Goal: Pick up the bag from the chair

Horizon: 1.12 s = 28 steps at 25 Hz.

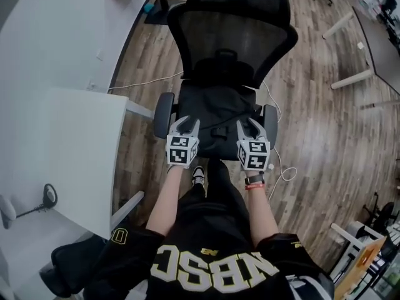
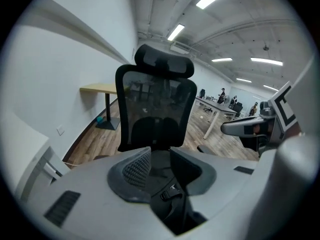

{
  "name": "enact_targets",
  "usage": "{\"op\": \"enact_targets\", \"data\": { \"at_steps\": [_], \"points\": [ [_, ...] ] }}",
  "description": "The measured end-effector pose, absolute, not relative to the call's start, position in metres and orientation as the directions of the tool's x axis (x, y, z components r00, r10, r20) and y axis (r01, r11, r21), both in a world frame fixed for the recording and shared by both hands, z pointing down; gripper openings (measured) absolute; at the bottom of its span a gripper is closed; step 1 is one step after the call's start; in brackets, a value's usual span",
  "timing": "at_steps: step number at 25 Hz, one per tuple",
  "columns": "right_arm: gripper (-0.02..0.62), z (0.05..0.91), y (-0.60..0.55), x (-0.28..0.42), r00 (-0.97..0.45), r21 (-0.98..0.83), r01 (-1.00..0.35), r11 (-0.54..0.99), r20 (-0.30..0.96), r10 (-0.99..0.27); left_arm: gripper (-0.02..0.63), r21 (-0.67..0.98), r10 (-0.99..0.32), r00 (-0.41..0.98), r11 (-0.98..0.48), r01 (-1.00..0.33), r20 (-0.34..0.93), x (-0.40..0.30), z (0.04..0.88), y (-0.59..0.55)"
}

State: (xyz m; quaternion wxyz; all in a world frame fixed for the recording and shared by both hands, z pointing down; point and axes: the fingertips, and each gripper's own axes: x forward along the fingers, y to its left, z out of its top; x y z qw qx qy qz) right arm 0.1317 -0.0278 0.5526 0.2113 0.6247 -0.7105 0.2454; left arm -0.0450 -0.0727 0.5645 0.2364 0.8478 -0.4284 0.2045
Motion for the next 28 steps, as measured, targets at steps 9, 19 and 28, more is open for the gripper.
{"op": "enact_targets", "data": {
  "at_steps": [9,19,28],
  "points": [
    [0.188,0.647,-0.101,0.151,-0.189,0.047,-0.940,0.339,0.755,-0.628,0.190,0.223,-0.541,0.460,-0.447,-0.867,0.705,-0.046,0.666,-0.115],
    [0.239,0.756,-0.139,0.161,-0.239,-0.007,-0.891,0.455,0.857,-0.456,0.291,0.198,-0.452,0.380,-0.399,-0.895,0.807,-0.053,0.765,-0.135],
    [0.265,0.833,-0.152,0.178,-0.237,-0.050,-0.883,0.467,0.906,-0.350,0.318,0.208,-0.408,0.315,-0.286,-0.935,0.857,-0.071,0.833,-0.140]
  ]
}}
